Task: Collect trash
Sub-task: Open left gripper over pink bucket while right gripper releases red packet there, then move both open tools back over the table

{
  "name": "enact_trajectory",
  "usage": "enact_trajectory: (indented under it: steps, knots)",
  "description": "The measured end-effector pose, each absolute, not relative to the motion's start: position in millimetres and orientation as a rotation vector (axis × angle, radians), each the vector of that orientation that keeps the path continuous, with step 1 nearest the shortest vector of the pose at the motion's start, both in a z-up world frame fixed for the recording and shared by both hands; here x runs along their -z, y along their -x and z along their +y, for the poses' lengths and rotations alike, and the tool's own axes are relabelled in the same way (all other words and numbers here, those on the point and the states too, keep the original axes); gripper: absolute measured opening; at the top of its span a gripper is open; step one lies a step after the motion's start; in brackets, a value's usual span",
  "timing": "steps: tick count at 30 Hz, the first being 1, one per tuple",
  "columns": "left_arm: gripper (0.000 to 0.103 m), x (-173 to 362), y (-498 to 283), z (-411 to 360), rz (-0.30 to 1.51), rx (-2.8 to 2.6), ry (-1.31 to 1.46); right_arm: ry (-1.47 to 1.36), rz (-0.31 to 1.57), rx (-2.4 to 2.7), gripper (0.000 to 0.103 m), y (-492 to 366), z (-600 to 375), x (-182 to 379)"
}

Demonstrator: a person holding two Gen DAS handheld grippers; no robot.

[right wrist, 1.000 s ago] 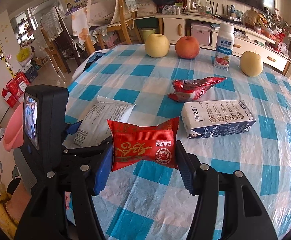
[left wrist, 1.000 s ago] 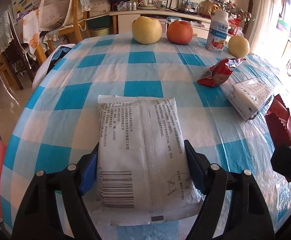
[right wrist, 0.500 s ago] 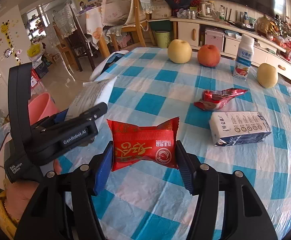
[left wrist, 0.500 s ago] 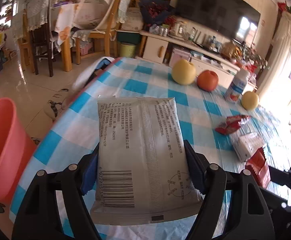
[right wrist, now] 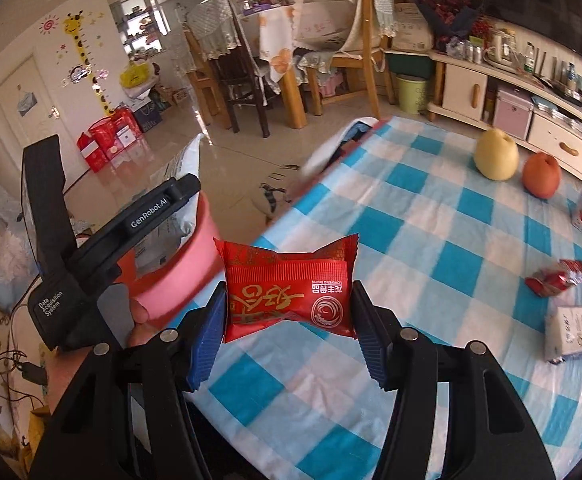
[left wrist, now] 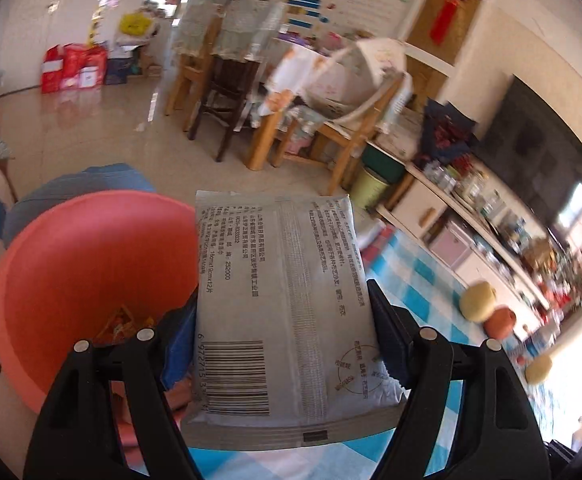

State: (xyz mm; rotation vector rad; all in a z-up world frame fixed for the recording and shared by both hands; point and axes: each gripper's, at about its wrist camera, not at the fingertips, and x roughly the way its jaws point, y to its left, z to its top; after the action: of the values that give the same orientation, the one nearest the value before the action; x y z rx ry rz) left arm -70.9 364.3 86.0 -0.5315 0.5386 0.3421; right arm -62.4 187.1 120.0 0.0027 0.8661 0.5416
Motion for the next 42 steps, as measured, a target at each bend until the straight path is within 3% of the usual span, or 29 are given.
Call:
enact_trajectory:
  steps: [10,15,20,29,42]
  knots:
    - [0.076,-65,89,480,0.544,-0.468,0.729,0.032,0.836,-0.75,0.061,29,322,-131]
    - [0.078,-59,91,508,0.543,-0.468,0.749,-0.006,0.882,-0.765,0.071,11,353,-114]
    - [0.087,-55,90,522,0.54,-0.455,0.756,-0.081,0.878,-0.727,0.083,6,343,-107]
    - [0.09,-67,96,502,0.495,-0.451,0.683,-0.048,0.854,-0.615,0.091,22,293,-109]
    - [0.097,-108,102,411,0.399,-0.274,0.385,0.066,0.788,-0.454,0.092,62,200,-116]
